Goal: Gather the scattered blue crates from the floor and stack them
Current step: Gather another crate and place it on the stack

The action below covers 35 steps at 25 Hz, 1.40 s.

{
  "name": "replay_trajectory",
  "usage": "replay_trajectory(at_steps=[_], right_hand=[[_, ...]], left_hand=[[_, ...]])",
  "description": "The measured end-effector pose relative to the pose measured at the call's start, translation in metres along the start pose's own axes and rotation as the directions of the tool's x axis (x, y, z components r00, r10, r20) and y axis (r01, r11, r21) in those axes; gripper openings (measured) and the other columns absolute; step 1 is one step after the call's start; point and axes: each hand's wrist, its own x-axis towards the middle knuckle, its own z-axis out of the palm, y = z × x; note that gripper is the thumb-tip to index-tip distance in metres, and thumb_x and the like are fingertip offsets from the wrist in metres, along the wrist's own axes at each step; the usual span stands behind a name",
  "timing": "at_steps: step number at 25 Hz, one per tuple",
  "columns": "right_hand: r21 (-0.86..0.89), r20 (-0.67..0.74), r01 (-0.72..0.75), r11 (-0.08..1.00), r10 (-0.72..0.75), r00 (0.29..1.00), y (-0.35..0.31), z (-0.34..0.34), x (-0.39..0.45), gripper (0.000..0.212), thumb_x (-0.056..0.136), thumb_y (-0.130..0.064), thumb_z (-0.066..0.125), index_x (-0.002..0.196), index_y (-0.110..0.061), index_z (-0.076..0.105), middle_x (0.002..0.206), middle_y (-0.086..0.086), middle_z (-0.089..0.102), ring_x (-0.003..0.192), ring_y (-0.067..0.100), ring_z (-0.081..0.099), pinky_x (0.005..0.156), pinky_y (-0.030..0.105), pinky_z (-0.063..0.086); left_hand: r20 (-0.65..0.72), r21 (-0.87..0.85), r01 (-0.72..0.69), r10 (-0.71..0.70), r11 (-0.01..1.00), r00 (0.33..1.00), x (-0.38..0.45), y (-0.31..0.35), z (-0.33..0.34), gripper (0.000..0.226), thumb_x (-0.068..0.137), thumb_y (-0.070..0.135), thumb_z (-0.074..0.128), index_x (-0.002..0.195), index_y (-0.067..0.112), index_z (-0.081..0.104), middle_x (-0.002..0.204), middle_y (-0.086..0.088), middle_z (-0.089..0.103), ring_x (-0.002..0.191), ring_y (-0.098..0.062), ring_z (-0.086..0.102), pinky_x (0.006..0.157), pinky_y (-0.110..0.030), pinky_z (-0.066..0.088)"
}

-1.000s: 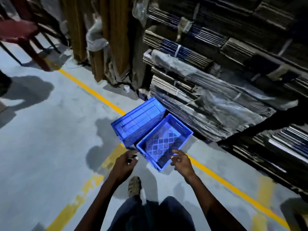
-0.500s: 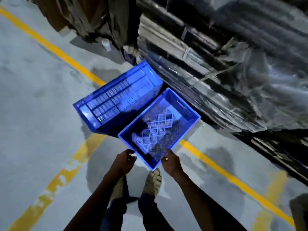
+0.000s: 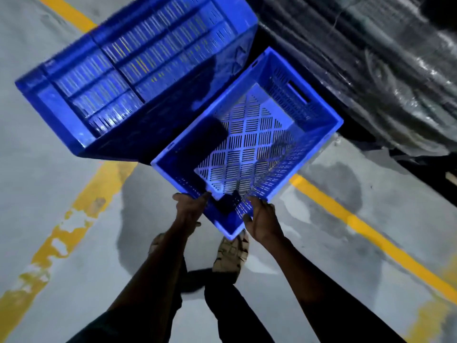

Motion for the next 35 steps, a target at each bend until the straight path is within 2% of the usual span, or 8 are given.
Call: replay_trajectory(at_steps=[5,9,13,19,23,25,30,35], right_hand=[[0.325,-0.164,-0.074,0.943,0.133,0.977,0.005,-0.007,0.011,0.057,0.086,-0.011,0.063,0.139,-0.007,0.044,0.128,0.019,0.049,0.113,0.035,0.055,0.100,0.037,0.043],[0.387,-0.168,-0.064,0.920,0.138,0.976,0.005,-0.020,-0.005,0.055,0.087,-0.011,0.064,0.139,-0.009,0.045,0.122,0.017,0.051,0.103,0.029,0.058,0.091,0.026,0.040],[0.427,-0.231,-0.056,0.903,0.169,0.958,0.003,-0.049,-0.030,0.051,0.085,-0.011,0.065,0.133,-0.005,0.050,0.122,0.020,0.055,0.105,0.035,0.060,0.093,0.034,0.046],[0.519,-0.386,0.067,0.852,0.163,0.908,-0.017,-0.082,-0.106,0.048,0.083,-0.024,0.057,0.129,-0.010,0.052,0.117,0.011,0.057,0.096,0.024,0.060,0.089,0.037,0.052],[0.586,-0.405,0.097,0.804,0.187,0.895,-0.049,-0.109,-0.178,0.046,0.088,-0.008,0.061,0.132,-0.007,0.049,0.123,0.004,0.051,0.106,0.020,0.056,0.091,0.041,0.052],[0.600,-0.437,0.127,0.790,0.190,0.879,-0.065,-0.121,-0.208,0.046,0.085,-0.012,0.060,0.130,-0.006,0.050,0.122,0.003,0.050,0.104,0.015,0.053,0.090,0.045,0.052],[0.669,-0.462,0.186,0.719,0.206,0.863,-0.120,-0.132,-0.280,0.049,0.080,-0.022,0.058,0.126,-0.007,0.053,0.127,0.013,0.056,0.109,0.024,0.058,0.092,0.046,0.052],[0.549,-0.488,0.180,0.817,0.138,0.862,-0.182,-0.116,-0.343,0.065,0.082,-0.034,0.056,0.136,0.001,0.045,0.134,0.017,0.049,0.121,0.031,0.053,0.099,0.049,0.048]], left_hand=[[0.011,-0.191,0.195,-0.196,0.962,0.980,0.010,0.001,0.012,0.055,0.083,0.023,0.074,0.119,0.007,0.035,0.112,-0.019,0.049,0.094,-0.037,0.056,0.074,-0.058,0.053],[0.034,-0.087,0.097,-0.095,0.991,0.995,-0.001,-0.003,0.014,0.018,0.095,0.015,0.056,0.108,0.003,0.053,0.106,-0.019,0.052,0.083,-0.032,0.055,0.079,-0.048,0.047],[-0.192,0.129,-0.093,0.116,0.987,0.975,-0.048,-0.005,0.013,0.043,0.082,0.033,0.071,0.099,-0.005,0.066,0.106,-0.029,0.067,0.096,-0.040,0.064,0.082,-0.044,0.054],[-0.205,0.016,-0.273,0.271,0.962,0.941,-0.149,0.034,0.002,0.056,0.060,0.041,0.052,0.080,-0.010,0.063,0.077,-0.023,0.064,0.083,-0.039,0.066,0.067,-0.040,0.045],[-0.221,0.070,-0.266,0.275,0.962,0.936,-0.217,0.064,-0.050,0.065,0.058,0.047,0.053,0.089,-0.007,0.071,0.085,-0.024,0.070,0.084,-0.037,0.069,0.068,-0.041,0.054],[-0.252,0.140,-0.277,0.305,0.950,0.918,-0.256,0.070,-0.084,0.056,0.072,0.040,0.057,0.098,-0.007,0.069,0.097,-0.028,0.069,0.094,-0.039,0.067,0.077,-0.043,0.052],[-0.324,0.284,-0.311,0.396,0.907,0.859,-0.343,0.046,-0.181,0.047,0.066,0.037,0.057,0.091,0.000,0.070,0.091,-0.027,0.070,0.093,-0.042,0.067,0.084,-0.043,0.052],[-0.460,0.237,-0.218,0.308,0.947,0.833,-0.403,0.020,-0.274,0.041,0.067,0.031,0.063,0.100,0.009,0.068,0.100,-0.027,0.068,0.099,-0.044,0.065,0.085,-0.042,0.050]])
